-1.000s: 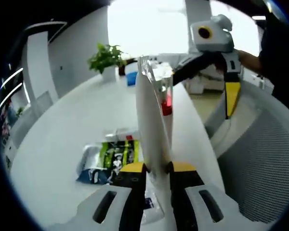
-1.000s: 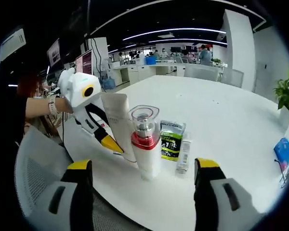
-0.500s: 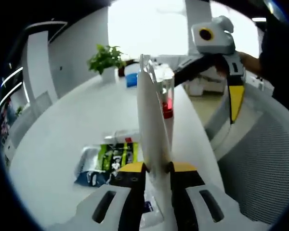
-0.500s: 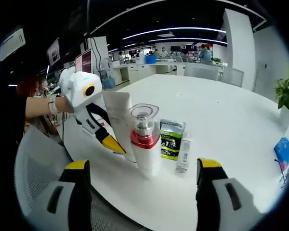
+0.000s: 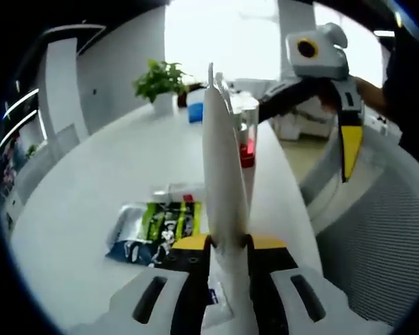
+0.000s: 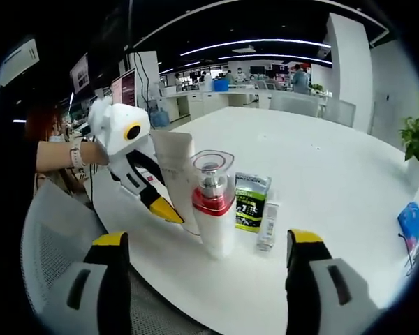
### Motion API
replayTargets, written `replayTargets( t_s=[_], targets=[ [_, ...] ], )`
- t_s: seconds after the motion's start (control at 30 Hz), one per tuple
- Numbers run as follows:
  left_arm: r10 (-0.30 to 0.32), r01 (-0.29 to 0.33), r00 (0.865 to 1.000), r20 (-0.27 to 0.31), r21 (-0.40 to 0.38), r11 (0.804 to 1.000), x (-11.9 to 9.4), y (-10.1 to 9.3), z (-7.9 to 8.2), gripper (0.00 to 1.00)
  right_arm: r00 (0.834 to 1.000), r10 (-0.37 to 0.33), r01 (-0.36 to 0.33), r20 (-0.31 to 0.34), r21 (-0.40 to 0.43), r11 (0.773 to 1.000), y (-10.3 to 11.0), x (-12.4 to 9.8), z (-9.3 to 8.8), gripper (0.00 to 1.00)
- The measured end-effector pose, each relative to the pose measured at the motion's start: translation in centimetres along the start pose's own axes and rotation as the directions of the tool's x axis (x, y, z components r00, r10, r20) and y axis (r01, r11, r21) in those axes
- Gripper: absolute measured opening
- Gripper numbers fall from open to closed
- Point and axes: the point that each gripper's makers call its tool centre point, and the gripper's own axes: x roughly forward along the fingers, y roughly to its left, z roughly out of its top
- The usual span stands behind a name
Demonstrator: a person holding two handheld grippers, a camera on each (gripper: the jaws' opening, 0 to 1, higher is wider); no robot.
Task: Arrange the skincare products in the storage area until every visible bottle or jar stands upright without overlapping.
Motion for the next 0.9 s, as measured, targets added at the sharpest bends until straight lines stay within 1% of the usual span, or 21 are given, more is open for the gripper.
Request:
replayTargets(
  t_s=[0.23,0.37,0.43,0.53,0.6,0.67,0.7,0.73,0.77,0.87,0.9],
  targets=[
    [0.049,-0.049,0.999,-0.001,-0.029,0.998,-1.1,0.4,-0.2,0.21,1.000,-0.003,0.003,-0.005,0.009,1.000,0.1,-0.1,-0.1,0.94],
    [0.102,-0.103,0.995,-0.015,-0.085,0.991,-2.1,0.9,-0.5,0.26,1.000,0.000,0.000,0.003,-0.002,1.000,0.4,-0.1,0.3,0.94],
    [0.113,-0.114,0.994,-0.008,-0.090,0.989,-2.6,0.9,-0.5,0.29,1.000,0.000,0.000,0.006,-0.012,1.000,0.4,-0.1,0.4,0.94],
    [0.146,-0.147,0.989,-0.014,-0.108,0.983,-3.3,0.9,-0.7,0.38,1.000,-0.002,0.003,0.009,-0.017,1.000,0.5,-0.2,0.6,0.94],
    [0.170,-0.170,0.985,-0.013,-0.114,0.979,-3.8,0.9,-0.7,0.46,1.000,-0.002,0.003,0.013,-0.019,1.000,0.6,-0.3,0.7,0.94],
    [0.182,-0.181,0.983,-0.010,-0.119,0.976,-4.3,0.8,-0.6,0.54,1.000,-0.002,0.002,0.014,-0.023,1.000,0.7,-0.3,0.8,0.94],
    [0.190,-0.189,0.982,-0.010,-0.126,0.974,-4.6,0.8,-0.6,0.56,1.000,-0.001,0.002,0.016,-0.025,1.000,0.7,-0.3,0.8,0.94],
    [0.202,-0.201,0.979,-0.007,-0.134,0.970,-4.8,0.8,-0.6,0.58,1.000,0.002,-0.001,0.016,-0.026,1.000,0.8,-0.3,0.8,0.94],
    [0.218,-0.216,0.976,-0.003,-0.141,0.966,-5.0,0.9,-0.5,0.63,1.000,0.001,0.000,0.015,-0.022,1.000,0.8,-0.4,0.8,0.94],
    [0.227,-0.223,0.974,0.002,-0.167,0.960,-5.6,0.6,-0.4,0.72,1.000,-0.006,0.006,0.017,-0.028,1.000,0.8,-0.5,1.0,0.95],
    [0.245,-0.238,0.969,0.019,-0.179,0.955,-5.9,0.7,-0.2,0.74,1.000,-0.005,0.006,0.018,-0.030,1.000,0.8,-0.5,1.0,0.95]
  ],
)
